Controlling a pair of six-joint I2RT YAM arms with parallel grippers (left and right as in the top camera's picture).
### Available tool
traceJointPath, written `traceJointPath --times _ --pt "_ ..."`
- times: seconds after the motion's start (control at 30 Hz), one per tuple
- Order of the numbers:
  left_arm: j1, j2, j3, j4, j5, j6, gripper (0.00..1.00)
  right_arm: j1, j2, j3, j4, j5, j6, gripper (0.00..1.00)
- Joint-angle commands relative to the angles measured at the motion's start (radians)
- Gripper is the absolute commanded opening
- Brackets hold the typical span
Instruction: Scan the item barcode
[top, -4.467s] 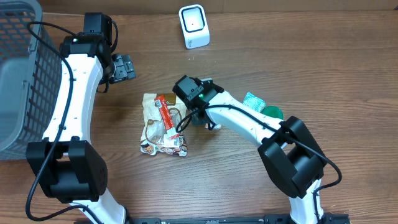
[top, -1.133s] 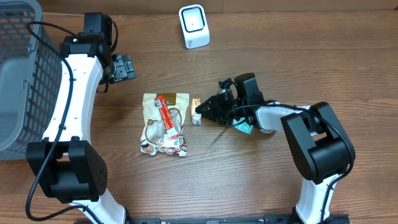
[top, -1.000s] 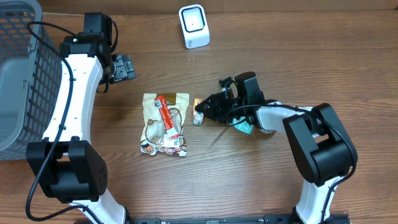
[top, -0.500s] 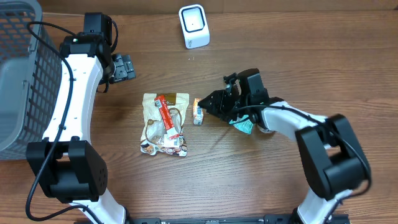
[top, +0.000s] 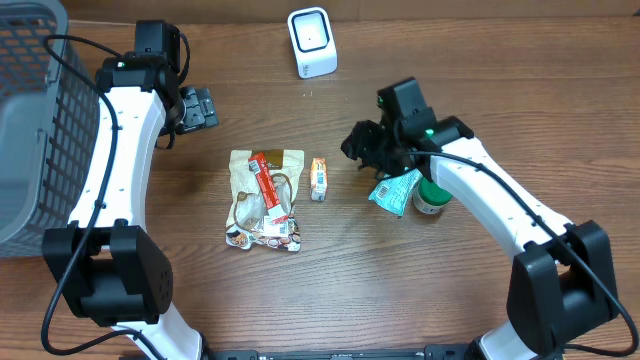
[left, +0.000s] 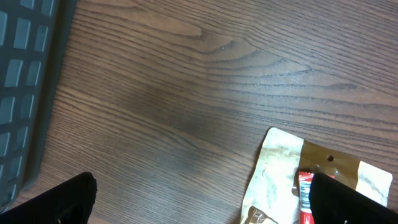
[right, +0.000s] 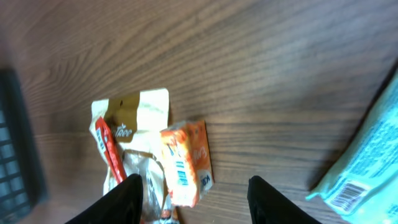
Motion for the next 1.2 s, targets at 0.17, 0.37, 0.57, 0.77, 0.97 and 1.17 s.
traceJointPath --times 0.17,0.37,0.57,0.77,0.97,1.17 --pt "-0.004 -0.018 0.016 -0.002 -0.01 0.023 1.0 0.137 -0.031 0.112 -0.073 0.291 -0.057 0.75" --pt "-0.004 -0.018 0.016 -0.002 -0.01 0.023 1.0 0.221 0.0 0.112 -0.087 0.415 -0.062 0.82" --pt "-0.004 -0.018 0.016 -0.002 -0.01 0.023 1.0 0.255 0.079 0.112 -0.071 0.413 -0.069 0.83" --pt "-0.004 -0.018 0.016 -0.002 -0.01 0.023 1.0 0.276 0.155 0.112 -0.063 0.408 -0.068 0.82" --pt "-0.004 -0.018 0.016 -0.002 -0.01 0.023 1.0 0.299 0.204 0.112 -0.028 0.383 -0.069 0.81" --pt "-0.004 -0.018 0.016 -0.002 -0.01 0.023 1.0 0.301 0.226 0.112 -0.017 0.374 -0.089 0.79"
